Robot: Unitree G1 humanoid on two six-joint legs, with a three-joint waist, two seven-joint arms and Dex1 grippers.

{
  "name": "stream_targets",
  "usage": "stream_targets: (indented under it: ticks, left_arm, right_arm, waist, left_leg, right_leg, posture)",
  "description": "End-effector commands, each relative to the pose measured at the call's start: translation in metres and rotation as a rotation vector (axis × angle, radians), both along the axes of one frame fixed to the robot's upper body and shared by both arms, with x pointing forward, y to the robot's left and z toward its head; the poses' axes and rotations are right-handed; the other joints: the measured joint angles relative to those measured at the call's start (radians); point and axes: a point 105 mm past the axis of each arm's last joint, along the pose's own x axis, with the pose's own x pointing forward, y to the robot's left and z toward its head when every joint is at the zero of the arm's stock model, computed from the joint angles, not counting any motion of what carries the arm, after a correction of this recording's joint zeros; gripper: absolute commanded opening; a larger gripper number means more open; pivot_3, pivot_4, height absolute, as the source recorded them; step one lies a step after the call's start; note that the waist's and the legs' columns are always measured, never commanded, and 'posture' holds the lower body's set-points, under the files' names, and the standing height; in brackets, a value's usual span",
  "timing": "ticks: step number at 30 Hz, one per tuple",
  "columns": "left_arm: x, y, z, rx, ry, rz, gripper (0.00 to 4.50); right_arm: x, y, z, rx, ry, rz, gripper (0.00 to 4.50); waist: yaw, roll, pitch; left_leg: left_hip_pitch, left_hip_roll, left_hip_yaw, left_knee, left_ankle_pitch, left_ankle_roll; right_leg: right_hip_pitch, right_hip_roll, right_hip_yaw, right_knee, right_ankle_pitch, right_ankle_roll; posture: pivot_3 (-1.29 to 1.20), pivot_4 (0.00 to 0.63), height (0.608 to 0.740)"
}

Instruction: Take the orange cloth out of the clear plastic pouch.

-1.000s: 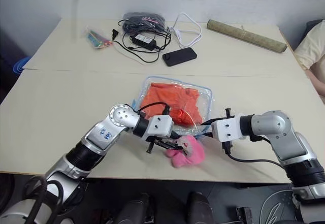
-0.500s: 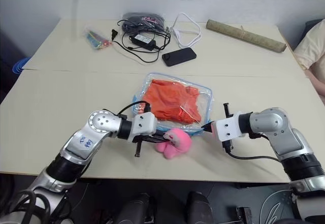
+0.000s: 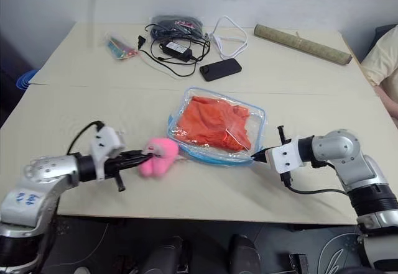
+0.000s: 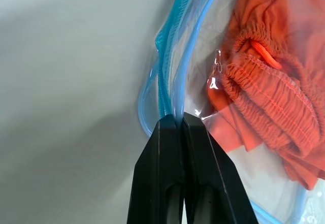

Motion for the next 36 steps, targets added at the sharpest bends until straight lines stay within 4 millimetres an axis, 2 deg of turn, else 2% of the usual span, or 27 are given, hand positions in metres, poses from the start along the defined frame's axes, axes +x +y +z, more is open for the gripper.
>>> stream_targets:
  ticks: [1, 3, 6, 12, 14, 15, 19, 22, 27, 28, 30, 32, 34, 36]
  left_arm:
    - [-0.006, 0.036, 0.014, -0.005, -0.03, 0.129, 0.01]
    - [-0.005, 0.048, 0.016, -0.009, -0.037, 0.175, 0.01]
    - [-0.001, 0.053, 0.019, -0.016, -0.053, 0.206, 0.01]
    - [0.0, 0.048, 0.007, -0.042, -0.028, 0.204, 0.01]
    - [0.0, 0.045, 0.001, -0.054, -0.012, 0.203, 0.0]
    - [0.0, 0.045, -0.001, -0.057, -0.009, 0.208, 0.6]
    - [-0.002, 0.048, -0.001, -0.092, -0.014, 0.21, 1.72]
    - [-0.009, 0.056, 0.005, -0.112, -0.014, 0.21, 2.82]
    - [-0.019, 0.071, 0.042, -0.087, -0.056, 0.154, 4.21]
    - [-0.019, 0.072, 0.048, -0.07, -0.061, 0.135, 4.47]
    - [-0.019, 0.063, 0.067, -0.019, -0.082, 0.045, 4.47]
    - [-0.013, 0.031, 0.083, 0.072, -0.141, -0.114, 4.47]
    - [-0.005, -0.007, 0.084, 0.173, -0.203, -0.255, 4.47]
    - [0.002, -0.034, 0.072, 0.279, -0.261, -0.357, 4.47]
  right_arm:
    - [0.004, -0.011, 0.01, -0.022, -0.04, -0.006, 0.0]
    - [0.007, -0.012, 0.008, -0.023, -0.042, -0.007, 0.0]
    - [0.012, -0.013, 0.008, -0.018, -0.054, -0.015, 0.0]
    - [0.017, -0.01, 0.011, 0.033, -0.023, -0.031, 0.0]
    - [0.015, -0.01, 0.01, 0.043, -0.003, -0.034, 0.44]
    - [0.015, -0.01, 0.009, 0.051, 0.01, -0.037, 0.66]
    - [0.007, -0.016, 0.012, 0.114, 0.076, -0.092, 1.91]
    - [-0.001, -0.026, 0.018, 0.174, 0.134, -0.156, 3.1]
    - [-0.021, -0.037, 0.04, 0.391, 0.306, -0.317, 4.5]
    - [-0.026, -0.036, 0.043, 0.415, 0.343, -0.336, 4.5]
    - [-0.043, -0.032, 0.045, 0.456, 0.459, -0.346, 4.5]
    - [-0.055, -0.024, 0.046, 0.504, 0.56, -0.358, 4.5]
    - [-0.063, -0.012, 0.049, 0.553, 0.626, -0.351, 4.5]
    - [-0.068, -0.001, 0.051, 0.587, 0.668, -0.334, 4.5]
  waist:
    - [-0.004, 0.0, 0.0]
    - [-0.005, 0.0, 0.0]
    - [-0.004, 0.0, 0.0]
    - [-0.017, 0.0, 0.0]
    - [-0.019, 0.0, 0.0]
    - [-0.02, 0.0, 0.0]
    - [-0.02, 0.0, 0.0]
    - [-0.019, 0.0, 0.0]
    - [-0.015, 0.0, 0.0]
    - [-0.016, 0.0, 0.0]
    - [-0.015, 0.001, 0.0]
    - [-0.001, 0.001, 0.0]
    - [0.008, 0.001, 0.0]
    - [0.007, 0.002, -0.001]
  left_leg:
    - [0.0, 0.0, 0.0, 0.0, 0.0, 0.0]
    - [0.0, 0.0, 0.0, 0.0, 0.0, 0.0]
    - [0.0, 0.0, 0.0, 0.0, 0.0, 0.0]
    - [0.0, 0.0, 0.0, -0.001, 0.0, -0.001]
    - [0.0, 0.0, 0.0, -0.001, 0.0, -0.001]
    - [0.0, 0.0, 0.0, -0.001, 0.0, -0.001]
    - [0.0, 0.0, -0.001, -0.001, 0.0, -0.001]
    - [0.0, 0.0, -0.001, -0.001, 0.0, -0.001]
    - [-0.001, 0.001, -0.002, -0.001, 0.0, -0.001]
    - [0.0, 0.001, -0.002, -0.001, 0.0, -0.001]
    - [0.0, 0.001, -0.001, -0.001, 0.0, -0.001]
    - [0.0, 0.001, -0.002, -0.002, 0.0, -0.001]
    - [0.0, 0.0, -0.002, -0.001, 0.0, -0.001]
    - [0.0, -0.002, -0.001, -0.002, -0.001, 0.0]
  right_leg:
    - [0.0, 0.0, 0.0, 0.0, 0.0, 0.0]
    - [0.0, 0.0, 0.0, 0.0, 0.0, 0.0]
    - [0.0, 0.0, 0.0, 0.0, 0.0, 0.0]
    - [0.0, 0.0, -0.001, 0.0, 0.0, 0.0]
    - [0.0, 0.0, -0.001, 0.0, 0.0, 0.0]
    - [0.0, 0.0, 0.0, 0.0, 0.0, 0.0]
    - [0.0, 0.0, -0.001, 0.0, 0.0, 0.0]
    - [0.0, 0.0, -0.001, -0.001, 0.0, 0.0]
    - [0.0, 0.0, -0.002, -0.001, 0.0, 0.0]
    - [0.0, 0.0, -0.001, -0.001, 0.0, 0.0]
    - [0.0, 0.0, -0.001, -0.001, 0.0, -0.001]
    - [0.0, 0.0, -0.001, -0.001, 0.0, -0.001]
    - [0.001, 0.0, -0.001, -0.001, 0.0, -0.001]
    - [0.001, -0.002, 0.001, -0.001, 0.001, 0.0]
  posture:
    - [0.0, 0.15, 0.74]
    - [0.0, 0.15, 0.74]
    - [0.0, 0.15, 0.74]
    - [0.0, 0.15, 0.74]
    - [0.0, 0.15, 0.74]
    - [0.0, 0.15, 0.74]
    - [0.0, 0.15, 0.74]
    - [0.0, 0.15, 0.74]
    - [0.0, 0.15, 0.74]
    - [0.0, 0.15, 0.74]
    - [0.0, 0.15, 0.74]
    - [0.0, 0.15, 0.74]
    - [0.0, 0.15, 0.74]
    - [0.0, 0.15, 0.74]
